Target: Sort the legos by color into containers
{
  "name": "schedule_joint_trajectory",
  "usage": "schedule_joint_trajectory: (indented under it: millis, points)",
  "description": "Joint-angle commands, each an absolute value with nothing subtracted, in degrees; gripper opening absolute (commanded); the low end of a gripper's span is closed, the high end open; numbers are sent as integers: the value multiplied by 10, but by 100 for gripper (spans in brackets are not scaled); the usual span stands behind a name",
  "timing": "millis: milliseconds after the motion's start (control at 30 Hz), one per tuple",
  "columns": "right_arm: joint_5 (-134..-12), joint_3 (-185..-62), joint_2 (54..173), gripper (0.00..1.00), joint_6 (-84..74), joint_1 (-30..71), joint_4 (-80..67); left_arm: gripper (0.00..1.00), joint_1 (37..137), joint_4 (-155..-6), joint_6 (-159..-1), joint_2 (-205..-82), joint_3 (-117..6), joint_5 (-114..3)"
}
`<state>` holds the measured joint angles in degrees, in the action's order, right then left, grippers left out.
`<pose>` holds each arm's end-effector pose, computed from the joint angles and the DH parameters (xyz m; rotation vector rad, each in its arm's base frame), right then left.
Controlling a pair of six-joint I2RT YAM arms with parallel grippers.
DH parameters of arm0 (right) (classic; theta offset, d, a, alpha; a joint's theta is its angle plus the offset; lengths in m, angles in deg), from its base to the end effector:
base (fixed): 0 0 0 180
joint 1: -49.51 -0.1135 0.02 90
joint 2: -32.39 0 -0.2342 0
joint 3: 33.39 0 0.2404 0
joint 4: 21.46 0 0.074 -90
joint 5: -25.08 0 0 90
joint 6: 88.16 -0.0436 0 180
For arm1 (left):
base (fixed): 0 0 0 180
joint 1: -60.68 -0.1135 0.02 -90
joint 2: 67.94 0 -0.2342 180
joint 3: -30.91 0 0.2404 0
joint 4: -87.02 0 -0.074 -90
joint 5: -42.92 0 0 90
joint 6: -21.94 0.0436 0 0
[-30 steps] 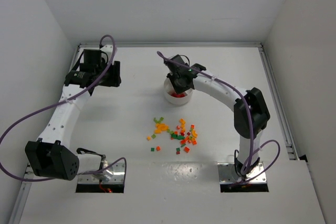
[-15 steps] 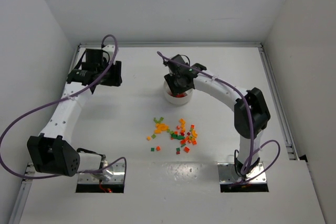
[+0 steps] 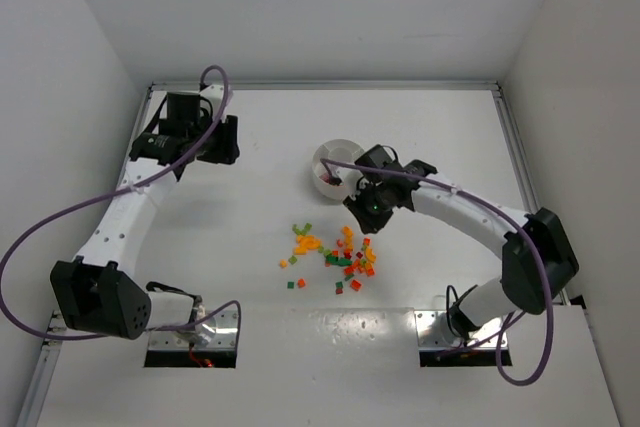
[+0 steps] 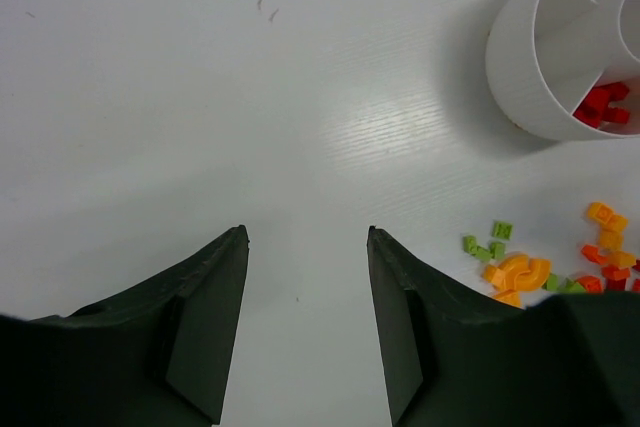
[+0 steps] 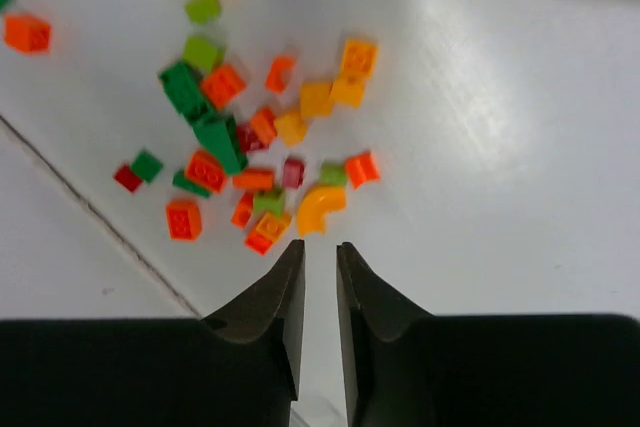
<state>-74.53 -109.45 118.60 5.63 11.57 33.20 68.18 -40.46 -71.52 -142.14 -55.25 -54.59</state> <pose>0.2250 0.1846 0.1990 -1.0249 2.5443 0.4003 0.2773 -0.0423 0.3124 0.1494 2.2789 -0.2495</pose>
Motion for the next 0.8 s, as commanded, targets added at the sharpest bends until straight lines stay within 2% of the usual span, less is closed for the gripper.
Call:
schedule_joint_trajectory:
  millis: [0, 33, 233, 467, 767]
  points:
    - [-777, -1044, 1177, 19, 99, 120, 327, 57, 697, -422, -719, -1397, -544, -549]
    - [-777, -1044, 1177, 16, 89, 120, 319, 57, 702, -422, -719, -1397, -544, -549]
    - [-775, -1022, 1202, 16, 49, 106, 277, 57, 713, -422, -719, -1381, -533, -538]
    - [-775, -1044, 1256, 26, 38, 95, 268, 57, 713, -422, -719, -1369, -521, -532]
    - [-775, -1075, 1306, 26, 32, 84, 275, 57, 713, -422, -714, -1358, -510, -526]
